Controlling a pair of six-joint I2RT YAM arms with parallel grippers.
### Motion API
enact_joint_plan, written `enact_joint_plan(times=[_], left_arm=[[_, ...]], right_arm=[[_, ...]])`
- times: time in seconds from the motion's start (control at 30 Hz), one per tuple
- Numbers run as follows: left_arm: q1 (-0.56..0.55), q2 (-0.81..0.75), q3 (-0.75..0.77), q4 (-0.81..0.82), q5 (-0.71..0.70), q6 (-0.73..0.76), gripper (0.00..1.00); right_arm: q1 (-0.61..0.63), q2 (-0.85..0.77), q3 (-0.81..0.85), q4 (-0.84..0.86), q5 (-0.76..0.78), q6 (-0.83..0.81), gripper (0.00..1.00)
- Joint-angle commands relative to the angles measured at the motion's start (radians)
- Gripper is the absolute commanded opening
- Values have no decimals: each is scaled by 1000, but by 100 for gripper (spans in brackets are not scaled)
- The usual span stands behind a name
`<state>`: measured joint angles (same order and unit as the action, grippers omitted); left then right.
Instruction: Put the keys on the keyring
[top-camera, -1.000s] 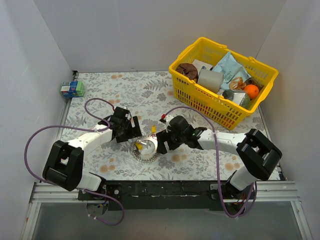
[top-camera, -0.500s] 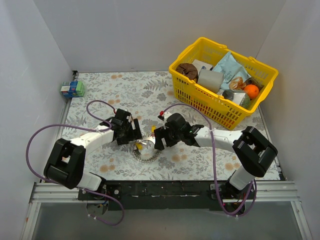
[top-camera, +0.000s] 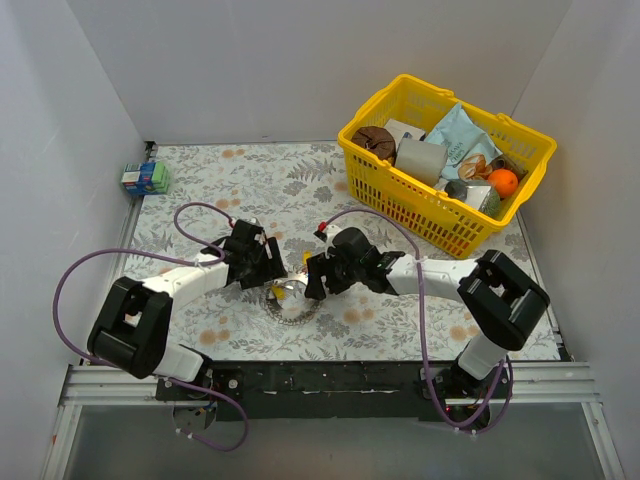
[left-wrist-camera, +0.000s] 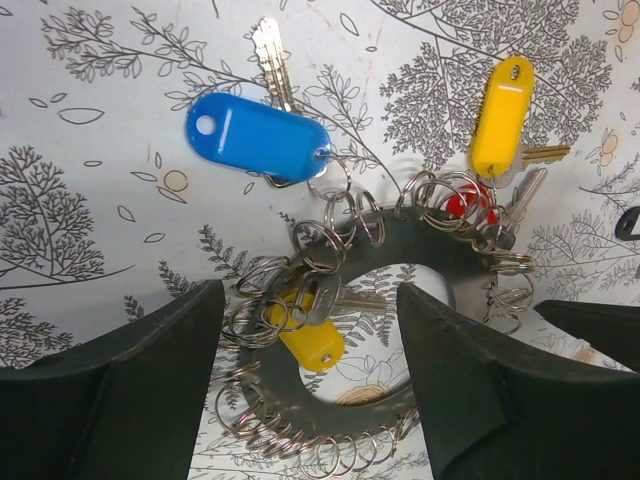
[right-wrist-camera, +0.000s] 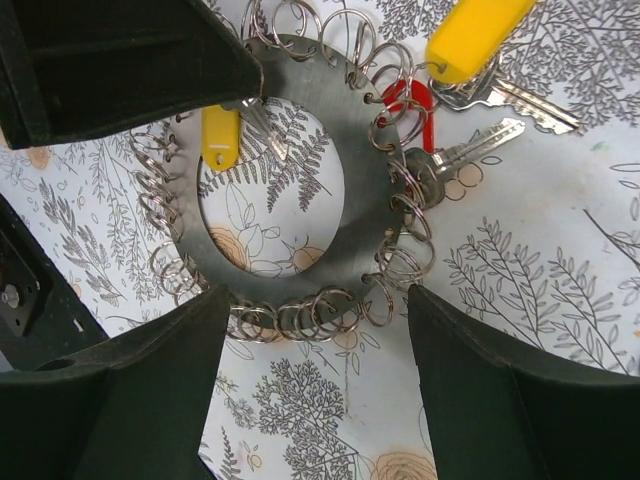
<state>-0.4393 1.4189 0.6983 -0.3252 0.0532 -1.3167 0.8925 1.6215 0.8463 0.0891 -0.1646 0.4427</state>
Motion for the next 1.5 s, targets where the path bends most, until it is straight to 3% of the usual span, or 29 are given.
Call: enact_joint_plan(times=[0.0,0.37,0.63,0.8,0.97,1.13,1.47], left_arm=[[-18,-11,-34,-17,23,-24,68],[-104,-104,-172,-15,46,-189,63],[-145,-319,-292,14,77,-309,60],[-154,-367,-318,15,112,-323,59],[-159,-396,-300,-3,116,-306,63],[-159,-411,-179,-110,5,-267,71],[-157,-221,-10,-169,-113,-136,75]], right_arm=[[2,37,-16,86,-59,27,78],[-9,-37,-29,34,33,11,78],[-10,-101,0,-18,112,-53,79],[-10,-95,34,-25,125,-67,80],[-10,-77,50,-23,103,-67,79],[-10,-80,47,-25,94,-70,79],[-12,-114,17,-17,125,-75,79]])
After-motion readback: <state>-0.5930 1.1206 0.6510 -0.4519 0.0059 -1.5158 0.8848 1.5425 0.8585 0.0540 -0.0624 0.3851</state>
